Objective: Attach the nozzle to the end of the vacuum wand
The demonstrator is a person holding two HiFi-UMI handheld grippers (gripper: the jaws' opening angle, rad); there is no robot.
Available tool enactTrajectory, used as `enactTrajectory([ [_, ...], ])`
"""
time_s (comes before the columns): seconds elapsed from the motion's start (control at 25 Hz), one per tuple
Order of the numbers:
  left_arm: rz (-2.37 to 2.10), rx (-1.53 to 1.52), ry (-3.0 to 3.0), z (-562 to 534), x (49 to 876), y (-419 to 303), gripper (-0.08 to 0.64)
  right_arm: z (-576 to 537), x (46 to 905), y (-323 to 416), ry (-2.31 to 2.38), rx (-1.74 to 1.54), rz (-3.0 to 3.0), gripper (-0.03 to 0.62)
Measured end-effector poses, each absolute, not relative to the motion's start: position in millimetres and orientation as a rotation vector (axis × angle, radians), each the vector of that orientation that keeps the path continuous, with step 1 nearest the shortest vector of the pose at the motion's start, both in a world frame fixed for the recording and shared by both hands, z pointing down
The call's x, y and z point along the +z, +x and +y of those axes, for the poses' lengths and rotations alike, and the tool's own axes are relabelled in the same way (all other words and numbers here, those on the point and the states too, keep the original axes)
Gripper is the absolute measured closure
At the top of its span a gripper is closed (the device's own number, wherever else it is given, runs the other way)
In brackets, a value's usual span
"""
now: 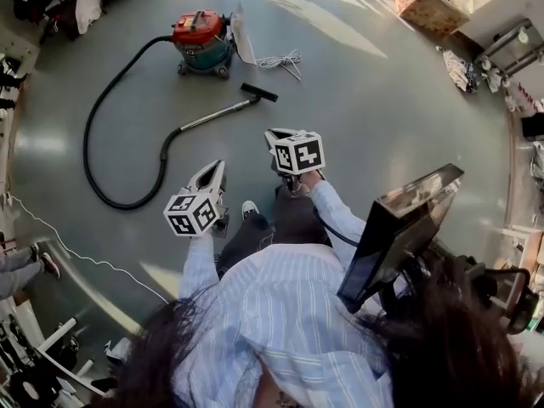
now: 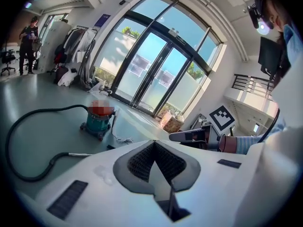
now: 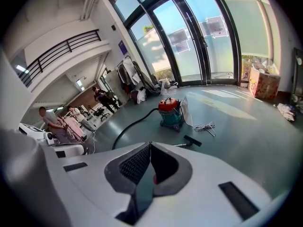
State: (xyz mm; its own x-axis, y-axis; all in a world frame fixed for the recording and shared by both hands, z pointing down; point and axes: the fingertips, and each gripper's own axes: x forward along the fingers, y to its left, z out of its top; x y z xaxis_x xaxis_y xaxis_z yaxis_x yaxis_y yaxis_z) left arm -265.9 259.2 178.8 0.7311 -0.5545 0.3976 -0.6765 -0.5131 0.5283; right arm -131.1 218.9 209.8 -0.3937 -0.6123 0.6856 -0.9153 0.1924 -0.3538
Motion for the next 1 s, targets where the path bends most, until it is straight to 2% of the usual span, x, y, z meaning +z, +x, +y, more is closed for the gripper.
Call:
enactTrajectory([
  [0.4, -0.843, 0.246, 2.222, 315.2, 196.3, -296.1, 0.555, 306.9, 212.1, -156.3, 1.442, 1.088, -2.026, 0.584],
  [0.76, -0.948, 0.163, 2.202, 330.1, 176.0, -238.8, 0.555, 332.1, 194.7, -106.5, 1.332, 1.041, -2.100, 0.584],
  [1.0, -1.068, 0.011, 2.164, 372.0, 156.6, -172.6, 0.555, 383.2, 197.4, -37.5, 1.243, 0.976, -2.109, 0.584],
])
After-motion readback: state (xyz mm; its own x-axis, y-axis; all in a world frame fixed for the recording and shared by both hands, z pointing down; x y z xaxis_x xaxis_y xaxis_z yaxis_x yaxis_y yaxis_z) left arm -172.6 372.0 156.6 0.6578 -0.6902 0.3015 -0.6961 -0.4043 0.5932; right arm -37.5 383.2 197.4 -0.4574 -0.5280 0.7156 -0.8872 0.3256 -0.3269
